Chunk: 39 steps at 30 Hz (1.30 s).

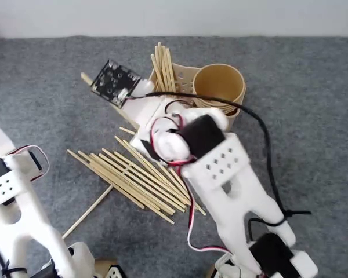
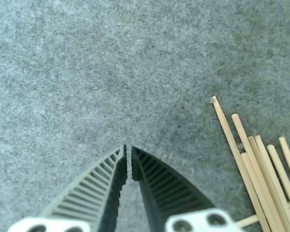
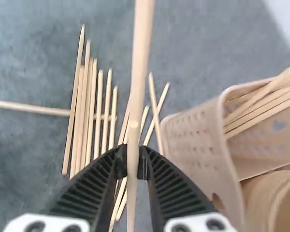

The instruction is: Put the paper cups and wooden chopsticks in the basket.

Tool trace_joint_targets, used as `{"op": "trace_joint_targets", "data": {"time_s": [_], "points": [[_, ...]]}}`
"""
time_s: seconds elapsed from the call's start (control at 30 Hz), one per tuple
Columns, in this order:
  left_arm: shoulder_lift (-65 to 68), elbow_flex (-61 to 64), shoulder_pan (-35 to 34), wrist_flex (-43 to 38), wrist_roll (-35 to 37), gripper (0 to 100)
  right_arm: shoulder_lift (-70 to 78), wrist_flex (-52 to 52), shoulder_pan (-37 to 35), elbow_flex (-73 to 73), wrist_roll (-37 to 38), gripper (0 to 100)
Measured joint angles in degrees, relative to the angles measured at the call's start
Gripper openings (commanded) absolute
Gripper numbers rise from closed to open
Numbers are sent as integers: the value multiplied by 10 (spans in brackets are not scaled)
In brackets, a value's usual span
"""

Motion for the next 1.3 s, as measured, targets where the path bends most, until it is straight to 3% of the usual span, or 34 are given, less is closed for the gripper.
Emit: {"op": "trace_joint_targets", "data": {"time_s": [0.33, 0.77, 0.97, 1.13, 1.3], "points": [[0, 0, 0, 0, 0, 16, -8, -33, 6, -179, 0, 8], [0, 0, 0, 0, 0, 16, 18, -228, 84, -195, -1, 8], [0, 0, 0, 0, 0, 16, 119, -234, 127, -195, -1, 20], [0, 0, 0, 0, 0, 16, 173, -203, 142, -194, -59, 174], [0, 0, 0, 0, 0, 16, 171, -190, 142, -194, -104, 151]]}}
